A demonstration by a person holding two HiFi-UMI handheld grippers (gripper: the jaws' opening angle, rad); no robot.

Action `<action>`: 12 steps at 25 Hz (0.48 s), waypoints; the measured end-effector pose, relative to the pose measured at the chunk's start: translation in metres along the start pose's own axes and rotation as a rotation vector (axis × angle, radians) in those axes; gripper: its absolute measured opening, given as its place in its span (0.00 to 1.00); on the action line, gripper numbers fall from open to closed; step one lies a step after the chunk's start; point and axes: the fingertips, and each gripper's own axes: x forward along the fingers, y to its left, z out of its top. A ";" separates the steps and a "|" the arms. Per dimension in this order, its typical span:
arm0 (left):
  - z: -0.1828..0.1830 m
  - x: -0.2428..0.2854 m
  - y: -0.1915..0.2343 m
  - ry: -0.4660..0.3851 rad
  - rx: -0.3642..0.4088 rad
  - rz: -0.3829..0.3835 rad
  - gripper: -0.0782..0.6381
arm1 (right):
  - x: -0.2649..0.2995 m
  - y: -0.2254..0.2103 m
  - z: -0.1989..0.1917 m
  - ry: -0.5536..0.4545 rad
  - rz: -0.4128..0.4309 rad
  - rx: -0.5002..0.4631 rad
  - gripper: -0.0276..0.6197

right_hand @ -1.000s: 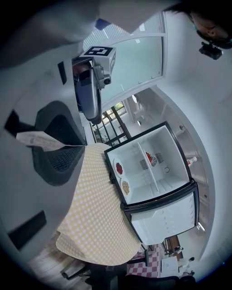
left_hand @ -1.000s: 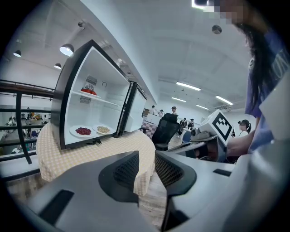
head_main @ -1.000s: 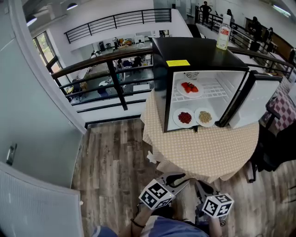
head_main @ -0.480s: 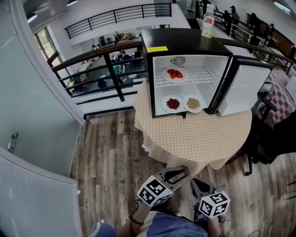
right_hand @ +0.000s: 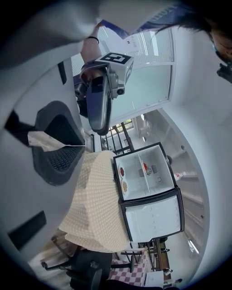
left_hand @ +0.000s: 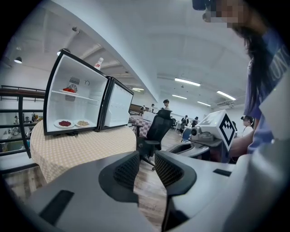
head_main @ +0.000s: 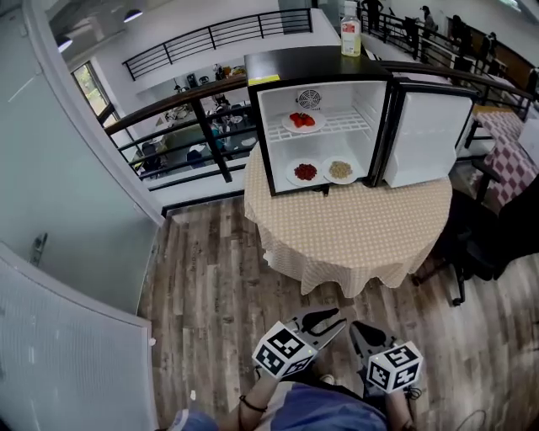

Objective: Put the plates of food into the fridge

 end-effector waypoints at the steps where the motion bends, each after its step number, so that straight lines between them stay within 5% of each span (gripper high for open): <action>1: -0.003 -0.001 -0.009 0.001 0.003 0.003 0.28 | -0.007 0.000 -0.005 0.000 0.002 -0.005 0.08; 12: -0.030 -0.021 -0.077 0.009 0.033 0.025 0.28 | -0.056 0.023 -0.041 -0.014 0.007 -0.039 0.08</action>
